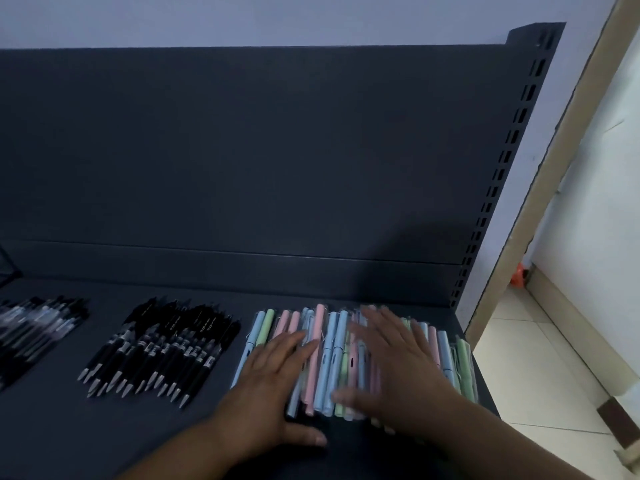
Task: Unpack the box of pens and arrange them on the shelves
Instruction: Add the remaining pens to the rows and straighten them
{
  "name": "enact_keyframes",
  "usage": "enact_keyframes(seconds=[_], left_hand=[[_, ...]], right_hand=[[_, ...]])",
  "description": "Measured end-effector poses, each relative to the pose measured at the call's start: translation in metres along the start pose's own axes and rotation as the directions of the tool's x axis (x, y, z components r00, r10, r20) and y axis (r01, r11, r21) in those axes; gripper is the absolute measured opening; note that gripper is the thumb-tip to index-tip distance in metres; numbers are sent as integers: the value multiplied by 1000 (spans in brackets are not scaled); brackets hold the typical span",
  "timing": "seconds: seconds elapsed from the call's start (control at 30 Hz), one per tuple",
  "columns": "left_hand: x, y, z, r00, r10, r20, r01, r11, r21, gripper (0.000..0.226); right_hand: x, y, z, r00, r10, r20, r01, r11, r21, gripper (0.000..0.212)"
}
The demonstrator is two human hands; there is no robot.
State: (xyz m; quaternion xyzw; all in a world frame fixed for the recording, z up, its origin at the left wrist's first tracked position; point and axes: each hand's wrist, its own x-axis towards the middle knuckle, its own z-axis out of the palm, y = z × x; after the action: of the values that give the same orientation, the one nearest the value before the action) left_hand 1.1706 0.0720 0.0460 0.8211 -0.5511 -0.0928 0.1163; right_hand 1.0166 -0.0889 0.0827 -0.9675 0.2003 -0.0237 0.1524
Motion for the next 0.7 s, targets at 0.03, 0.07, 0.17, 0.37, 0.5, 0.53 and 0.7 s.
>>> enact_keyframes(seconds=[0.03,0.07,0.17,0.37,0.5,0.53,0.7], left_hand=[[-1,-3,-1,1000,2,-2,-2,1000,4,116],[-2,-7,-2,1000,8,-7,-8,1000,8,114],[-4,-19,-2,1000,6,-26,-7,1000,-21,106],[-3,-24,1,998,-36,-53,31,996,-87,101],[-3,-26,7,996,-48,-77,42,996,-75,105],[-3,-27,8,996,-49,-79,43,996,-75,106],[-4,-27,7,993,-45,-108,36,995,-90,104]], right_hand=[[6,-2,-5,1000,-5,-29,6,1000,26,102],[14,-5,-11,999,-16,-51,18,999,47,93],[50,-11,-18,997,-60,-57,67,992,110,62],[130,-26,1,989,-52,136,35,992,124,51],[151,-30,13,965,18,261,-19,1000,2,50],[151,-31,13,968,21,252,-15,1000,-24,46],[146,-33,14,981,16,191,-12,1000,-25,43]])
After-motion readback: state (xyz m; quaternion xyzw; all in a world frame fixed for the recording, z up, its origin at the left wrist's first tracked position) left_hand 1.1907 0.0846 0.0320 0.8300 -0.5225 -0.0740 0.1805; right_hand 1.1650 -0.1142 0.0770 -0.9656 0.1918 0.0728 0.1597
